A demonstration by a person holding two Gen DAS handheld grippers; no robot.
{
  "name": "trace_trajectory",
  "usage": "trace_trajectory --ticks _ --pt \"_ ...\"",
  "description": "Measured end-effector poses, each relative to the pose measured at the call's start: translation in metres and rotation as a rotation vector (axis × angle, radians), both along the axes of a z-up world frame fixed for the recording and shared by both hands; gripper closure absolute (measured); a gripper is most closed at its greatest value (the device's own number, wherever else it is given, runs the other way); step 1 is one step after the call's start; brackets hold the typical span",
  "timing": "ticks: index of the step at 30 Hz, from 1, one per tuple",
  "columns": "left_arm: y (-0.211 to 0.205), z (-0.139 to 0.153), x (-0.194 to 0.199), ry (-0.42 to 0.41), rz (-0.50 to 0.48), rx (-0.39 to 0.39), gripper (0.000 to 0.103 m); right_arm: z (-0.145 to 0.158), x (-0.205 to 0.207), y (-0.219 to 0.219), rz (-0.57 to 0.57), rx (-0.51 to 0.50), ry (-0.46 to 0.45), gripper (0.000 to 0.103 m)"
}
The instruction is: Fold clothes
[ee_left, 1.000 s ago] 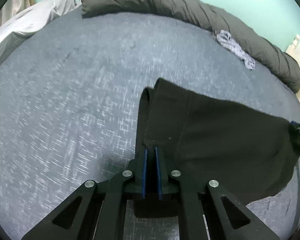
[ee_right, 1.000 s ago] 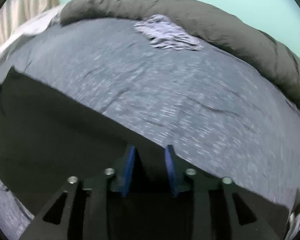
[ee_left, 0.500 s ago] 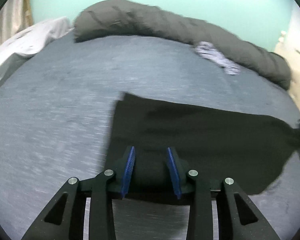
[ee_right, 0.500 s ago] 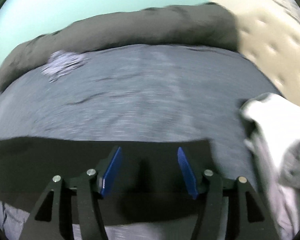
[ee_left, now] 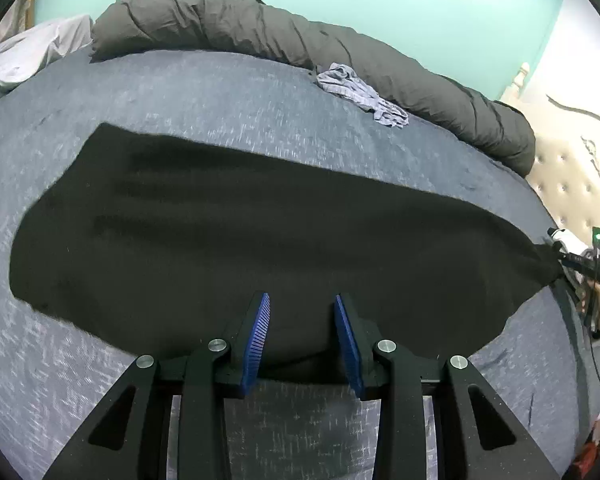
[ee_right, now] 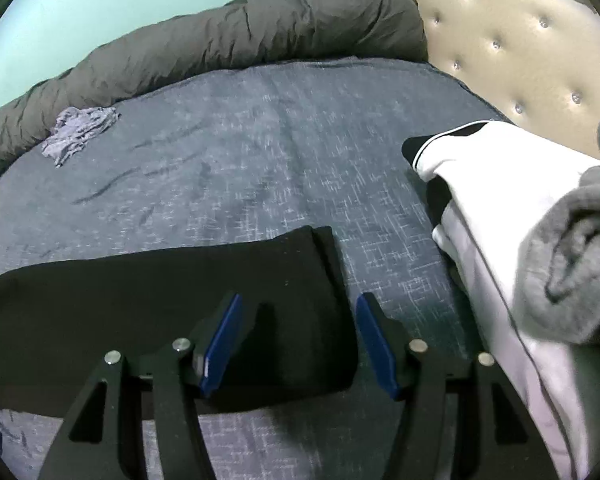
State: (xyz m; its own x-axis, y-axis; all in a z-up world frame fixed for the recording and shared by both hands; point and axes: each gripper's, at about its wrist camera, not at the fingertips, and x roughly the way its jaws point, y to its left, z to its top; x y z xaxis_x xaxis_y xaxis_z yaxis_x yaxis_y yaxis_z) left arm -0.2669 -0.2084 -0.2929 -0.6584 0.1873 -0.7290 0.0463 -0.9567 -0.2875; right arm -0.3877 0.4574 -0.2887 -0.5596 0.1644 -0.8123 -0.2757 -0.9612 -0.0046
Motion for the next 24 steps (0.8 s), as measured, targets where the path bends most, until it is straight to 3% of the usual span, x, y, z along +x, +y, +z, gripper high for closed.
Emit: trace_trajectory --ticks 3,5,7,8,13,18,21,24 --pt "0.002 -0.008 0.005 -0.007 0.001 0.0 0.066 -0.012 -0.004 0.004 -0.013 0.0 -0.025 0.044" --pt "0.002 -0.012 0.008 -0.007 0.002 0.002 0.066 -0.021 -0.007 0.006 -0.024 -0.003 -0.042 0.064" --pt "0.003 -0.015 0.008 -0.001 0.001 0.001 0.066 -0.023 -0.007 0.006 -0.026 0.007 -0.021 0.09" --pt "0.001 -0.015 0.01 0.001 0.001 0.001 0.066 -0.022 -0.006 0.006 -0.022 0.012 0.0 0.096" --pt "0.003 -0.018 0.009 0.004 0.004 0.0 0.066 -0.006 -0.006 0.011 -0.04 0.09 0.067 0.099" --pt "0.007 -0.021 0.007 0.0 -0.001 -0.017 0.066 -0.019 -0.01 0.023 -0.112 0.158 -0.001 0.1" --pt "0.004 -0.021 0.009 0.0 -0.001 -0.009 0.066 -0.022 0.002 0.039 -0.2 0.111 0.017 0.1" --pt "0.003 -0.021 0.007 0.0 -0.001 0.001 0.066 -0.015 0.026 0.042 -0.203 -0.003 0.117 0.094"
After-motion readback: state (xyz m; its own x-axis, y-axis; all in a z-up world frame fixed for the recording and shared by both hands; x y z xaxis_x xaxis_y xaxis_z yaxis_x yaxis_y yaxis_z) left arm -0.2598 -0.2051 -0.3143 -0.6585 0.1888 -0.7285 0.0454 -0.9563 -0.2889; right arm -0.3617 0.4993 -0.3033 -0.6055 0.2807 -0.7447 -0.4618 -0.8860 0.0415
